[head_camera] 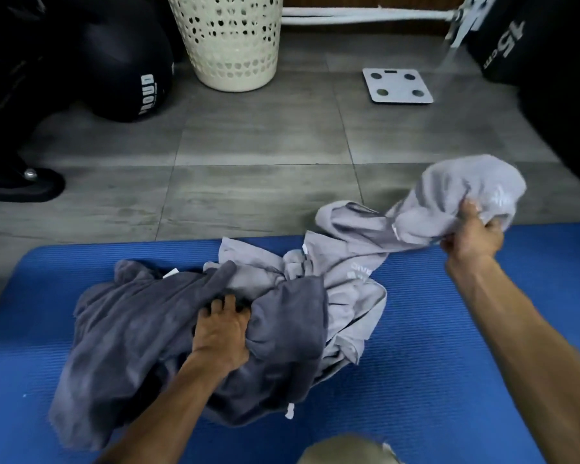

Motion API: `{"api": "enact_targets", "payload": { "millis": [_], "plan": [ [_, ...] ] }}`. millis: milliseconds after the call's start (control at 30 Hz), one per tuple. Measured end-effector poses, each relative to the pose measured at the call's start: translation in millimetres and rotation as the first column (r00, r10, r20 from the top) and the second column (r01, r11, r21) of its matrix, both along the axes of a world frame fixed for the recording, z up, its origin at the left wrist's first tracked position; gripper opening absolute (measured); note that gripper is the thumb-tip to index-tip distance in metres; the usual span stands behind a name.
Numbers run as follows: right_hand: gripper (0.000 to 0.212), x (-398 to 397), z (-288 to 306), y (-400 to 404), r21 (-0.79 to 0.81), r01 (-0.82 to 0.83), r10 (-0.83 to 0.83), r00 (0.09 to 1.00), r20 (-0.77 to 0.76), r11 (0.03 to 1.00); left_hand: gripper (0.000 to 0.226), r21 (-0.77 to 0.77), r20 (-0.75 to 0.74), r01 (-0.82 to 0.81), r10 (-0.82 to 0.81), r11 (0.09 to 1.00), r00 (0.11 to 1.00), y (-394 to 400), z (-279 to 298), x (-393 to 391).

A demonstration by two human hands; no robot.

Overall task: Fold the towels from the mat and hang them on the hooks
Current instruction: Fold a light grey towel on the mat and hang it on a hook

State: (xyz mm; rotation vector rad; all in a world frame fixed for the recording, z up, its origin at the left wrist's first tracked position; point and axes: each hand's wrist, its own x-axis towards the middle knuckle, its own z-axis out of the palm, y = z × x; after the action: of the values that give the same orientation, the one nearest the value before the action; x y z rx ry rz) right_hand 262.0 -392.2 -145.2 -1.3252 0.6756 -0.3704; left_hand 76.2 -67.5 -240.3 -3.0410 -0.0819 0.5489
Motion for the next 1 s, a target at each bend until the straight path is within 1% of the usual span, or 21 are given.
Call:
{"api": "enact_targets", "payload": {
  "millis": [100, 167, 200, 233, 300, 367, 433, 500, 567, 633, 667, 700, 733, 767, 800, 833, 867, 900, 933, 967, 1000],
  "plan": [
    [0.017, -14.1, -34.9, -31.3, -0.104, 0.019, -0.032, 0.992, -0.124, 0.994, 0.073, 0.038, 0.042, 0.067, -0.068, 0.997, 0.997, -18.3, 3.0, 4.1],
    [0.017, -28.2, -63.8, -40.4, -0.112, -0.024, -0.008, 0.961, -0.276, 0.993, 0.080, 0.022, 0.013, 0.123, -0.123, 0.992, 0.992, -26.1, -0.9, 4.8],
    [0.027, -36.3, -79.3, -41.1, -0.129, -0.066, 0.016, 0.936, -0.352, 0.990, 0.084, 0.011, -0.027, 0.144, -0.144, 0.990, 0.989, -27.8, -4.7, 3.9],
    [0.044, -43.0, -95.5, -38.9, -0.193, -0.099, 0.013, 0.915, -0.404, 0.976, 0.089, -0.026, -0.040, 0.152, -0.153, 0.988, 0.987, -28.0, -7.5, 1.4],
    [0.072, -59.1, -107.9, -21.1, -0.326, -0.168, 0.024, 0.914, -0.404, 0.930, 0.104, -0.115, -0.013, 0.178, -0.180, 0.977, 0.984, -25.1, -12.9, -2.9],
    [0.083, -70.4, -112.1, 3.1, -0.360, -0.379, 0.228, 0.890, -0.396, 0.853, 0.106, -0.160, -0.018, 0.204, -0.210, 0.966, 0.978, -20.4, -11.7, -5.0],
    [0.088, -70.4, -114.2, 26.1, -0.258, -0.629, 0.477, 0.746, -0.464, 0.733, 0.090, -0.167, -0.067, 0.212, -0.226, 0.963, 0.972, -16.1, -7.8, -7.4],
    [0.099, -69.2, -115.0, 49.8, -0.087, -0.785, 0.663, 0.572, -0.483, 0.613, 0.083, -0.180, -0.098, 0.213, -0.233, 0.960, 0.968, -15.5, -2.2, -9.6],
    [0.116, -68.8, -121.4, 70.6, -0.010, -0.830, 0.698, 0.475, -0.536, 0.558, 0.072, -0.232, -0.103, 0.204, -0.233, 0.951, 0.967, -18.2, 5.6, -13.8],
    [0.125, -72.9, -123.9, 92.7, -0.012, -0.843, 0.665, 0.432, -0.609, 0.537, 0.054, -0.207, -0.186, 0.201, -0.240, 0.957, 0.953, -19.6, 13.9, -18.2],
    [0.120, -76.2, -129.4, 102.4, -0.024, -0.830, 0.629, 0.442, -0.640, 0.558, 0.047, -0.173, -0.227, 0.197, -0.234, 0.965, 0.945, -19.2, 17.5, -19.2],
    [0.107, -80.7, -132.9, 113.2, -0.028, -0.809, 0.605, 0.461, -0.649, 0.587, 0.042, -0.149, -0.284, 0.177, -0.214, 0.973, 0.935, -16.5, 21.6, -19.8],
    [0.088, -86.4, -131.4, 125.7, 0.010, -0.780, 0.600, 0.472, -0.646, 0.625, 0.039, -0.132, -0.338, 0.159, -0.196, 0.978, 0.921, -12.8, 25.2, -19.4],
    [0.071, -92.4, -132.3, 137.8, 0.075, -0.769, 0.626, 0.455, -0.634, 0.635, 0.036, -0.108, -0.393, 0.145, -0.176, 0.984, 0.902, -9.3, 29.4, -19.5],
    [0.059, -100.9, -131.1, 150.6, 0.144, -0.786, 0.673, 0.401, -0.621, 0.602, 0.035, -0.074, -0.453, 0.133, -0.152, 0.988, 0.878, -5.2, 34.1, -18.6],
    [0.055, -110.1, -127.8, 164.2, 0.207, -0.826, 0.735, 0.316, -0.600, 0.524, 0.037, -0.028, -0.518, 0.127, -0.123, 0.992, 0.847, -2.8, 39.1, -16.6],
    [0.055, -118.9, -124.6, 178.7, 0.233, -0.885, 0.783, 0.201, -0.588, 0.402, 0.039, 0.019, -0.578, 0.126, -0.092, 0.992, 0.811, 0.9, 44.4, -15.9],
    [0.054, -127.0, -121.9, 192.9, 0.225, -0.943, 0.816, 0.076, -0.572, 0.245, 0.041, 0.077, -0.653, 0.117, -0.039, 0.990, 0.756, 5.5, 52.9, -14.2],
    [0.050, -137.2, -116.6, 211.0, 0.217, -0.973, 0.823, -0.057, -0.565, 0.082, 0.039, 0.140, -0.764, 0.090, 0.050, 0.986, 0.643, 13.0, 62.4, -15.9],
    [0.051, -147.0, -115.3, 228.3, 0.239, -0.971, 0.827, -0.150, -0.541, -0.020, 0.035, 0.204, -0.879, 0.048, 0.161, 0.978, 0.448, 22.1, 70.1, -19.5],
    [0.054, -155.7, -114.9, 240.9, 0.304, -0.950, 0.844, -0.219, -0.490, -0.070, 0.034, 0.266, -0.930, 0.004, 0.255, 0.964, 0.265, 33.7, 76.1, -22.1]
  ]
}}
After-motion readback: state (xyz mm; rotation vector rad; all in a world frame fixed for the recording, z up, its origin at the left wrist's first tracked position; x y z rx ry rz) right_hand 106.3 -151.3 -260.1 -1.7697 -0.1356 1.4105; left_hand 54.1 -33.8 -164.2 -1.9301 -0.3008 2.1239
